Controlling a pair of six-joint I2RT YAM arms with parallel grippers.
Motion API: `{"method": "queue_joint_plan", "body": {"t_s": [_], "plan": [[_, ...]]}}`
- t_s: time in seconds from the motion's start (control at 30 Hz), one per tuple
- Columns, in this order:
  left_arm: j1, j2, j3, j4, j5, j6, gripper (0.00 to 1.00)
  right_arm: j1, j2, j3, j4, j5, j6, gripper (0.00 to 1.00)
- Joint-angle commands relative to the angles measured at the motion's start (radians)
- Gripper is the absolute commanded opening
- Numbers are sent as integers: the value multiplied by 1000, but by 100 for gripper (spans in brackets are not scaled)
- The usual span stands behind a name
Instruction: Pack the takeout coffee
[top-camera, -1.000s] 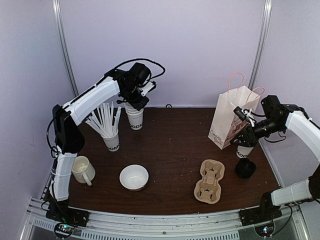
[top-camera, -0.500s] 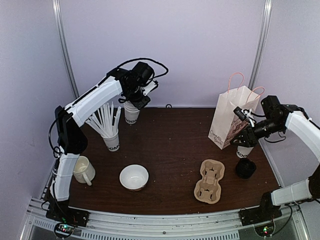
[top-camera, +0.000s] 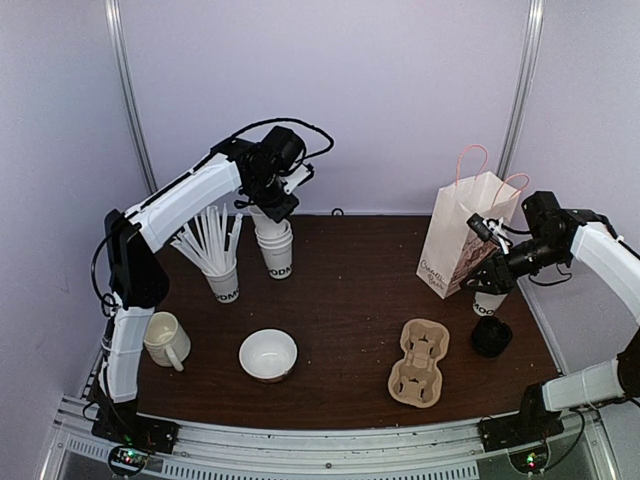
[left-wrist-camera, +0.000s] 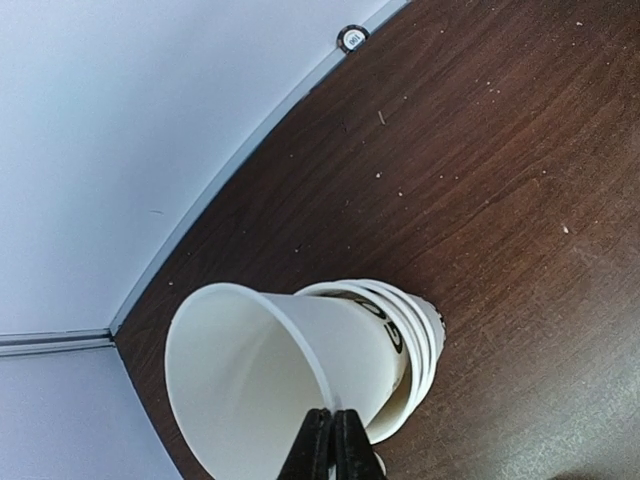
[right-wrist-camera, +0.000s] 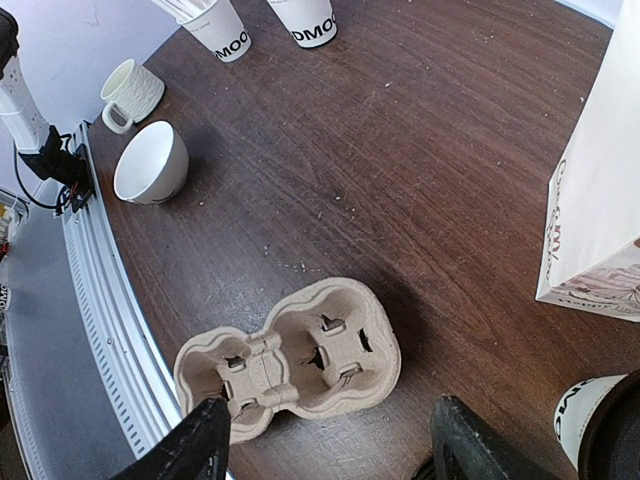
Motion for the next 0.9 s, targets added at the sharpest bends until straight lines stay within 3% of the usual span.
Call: {"method": "queue_joint_plan", "body": {"t_s": [0.0,0.17,0.23,0.37,0.53,0.7,0.87], "plan": [[-24,-59,20,18,-60,22,0,10,-14,-4,11,-11,6,72],[-86,-138,120,-34,-224,95,0,10,-10,6,-2,-7,3,72],[-110,-202,114,-28,-224,114,0,10,-7,8,-7,-4,-3,72],[-148,-319,64,-21,-14,127,0,10,8,32,-33,17,-30,73],[-229,-401,-53,-18,153,102,0,10,17,119,-154,94,-144,75],[-300,-385,-135,-66,236,69,0,10,-10,134,-282,239,-279,77],[-382,-339,-253,-48,254,59,0,10,-48,26,-327,406,-358,75]]}}
